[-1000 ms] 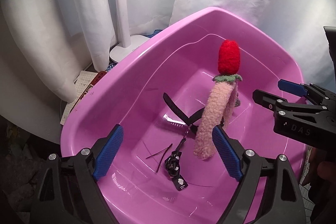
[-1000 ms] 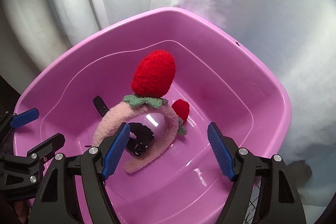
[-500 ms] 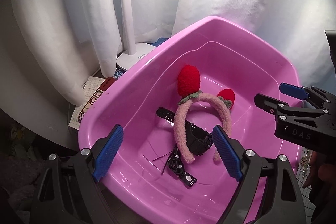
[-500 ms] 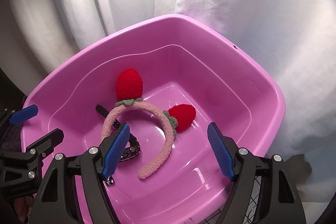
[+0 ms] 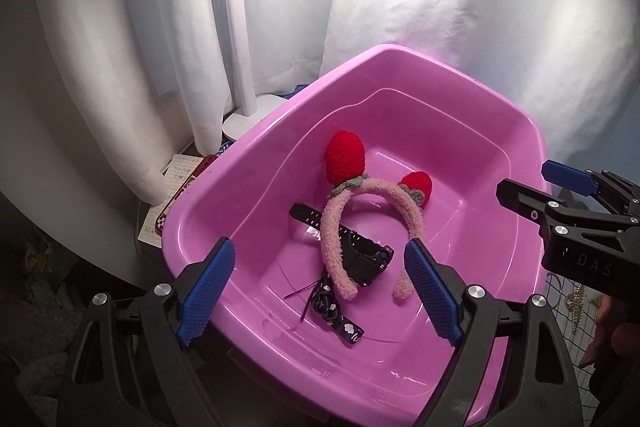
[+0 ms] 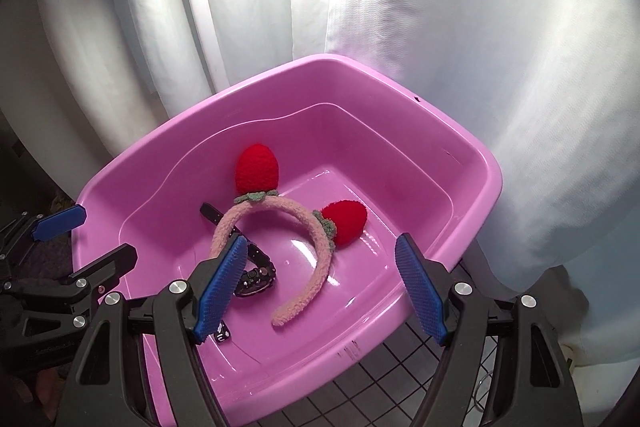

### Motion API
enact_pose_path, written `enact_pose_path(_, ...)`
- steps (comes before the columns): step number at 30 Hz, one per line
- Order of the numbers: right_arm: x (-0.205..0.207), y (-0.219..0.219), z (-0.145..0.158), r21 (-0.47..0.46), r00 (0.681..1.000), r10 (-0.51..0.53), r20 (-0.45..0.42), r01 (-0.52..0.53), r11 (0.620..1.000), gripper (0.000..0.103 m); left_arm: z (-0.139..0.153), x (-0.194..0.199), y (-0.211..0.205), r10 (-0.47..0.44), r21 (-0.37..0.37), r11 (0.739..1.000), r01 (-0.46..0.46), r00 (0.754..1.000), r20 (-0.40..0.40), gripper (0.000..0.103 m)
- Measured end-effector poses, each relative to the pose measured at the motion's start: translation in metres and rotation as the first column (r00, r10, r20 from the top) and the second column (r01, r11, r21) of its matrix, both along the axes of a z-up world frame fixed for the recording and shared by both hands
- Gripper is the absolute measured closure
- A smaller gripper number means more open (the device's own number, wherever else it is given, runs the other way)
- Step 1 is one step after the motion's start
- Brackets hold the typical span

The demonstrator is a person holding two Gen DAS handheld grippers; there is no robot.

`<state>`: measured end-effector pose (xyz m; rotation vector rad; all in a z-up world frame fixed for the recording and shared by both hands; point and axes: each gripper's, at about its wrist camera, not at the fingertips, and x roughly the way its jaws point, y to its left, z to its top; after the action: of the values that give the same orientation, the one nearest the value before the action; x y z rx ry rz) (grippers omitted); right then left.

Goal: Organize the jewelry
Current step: 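Withdraw both tools from the tub back over the table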

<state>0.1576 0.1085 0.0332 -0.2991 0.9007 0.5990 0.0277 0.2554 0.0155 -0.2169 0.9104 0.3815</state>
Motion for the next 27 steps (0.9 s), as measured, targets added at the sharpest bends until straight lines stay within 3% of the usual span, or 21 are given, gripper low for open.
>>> enact_pose_path(8, -0.033, -0.042, 0.010, 0.078, 0.998, -0.053, 0.014, 0.052, 0.996, 0.030, 0.010, -0.013, -0.025, -0.025, 0.033, 0.999, 0.024, 0.999, 0.022, 0.017)
enact_pose_path(16, -0.068, -0.124, 0.016, 0.137, 0.985, -0.168, 0.027, 0.163, 0.977, 0.030, 0.022, -0.026, -0.070, -0.078, 0.046, 0.996, 0.076, 0.996, 0.048, 0.013)
enact_pose_path(27, -0.112, -0.270, -0.009, 0.114, 0.919, -0.394, 0.001, 0.391, 0.913, 0.030, 0.018, -0.038, -0.144, -0.172, 0.015, 0.985, 0.171, 0.983, 0.065, 0.008)
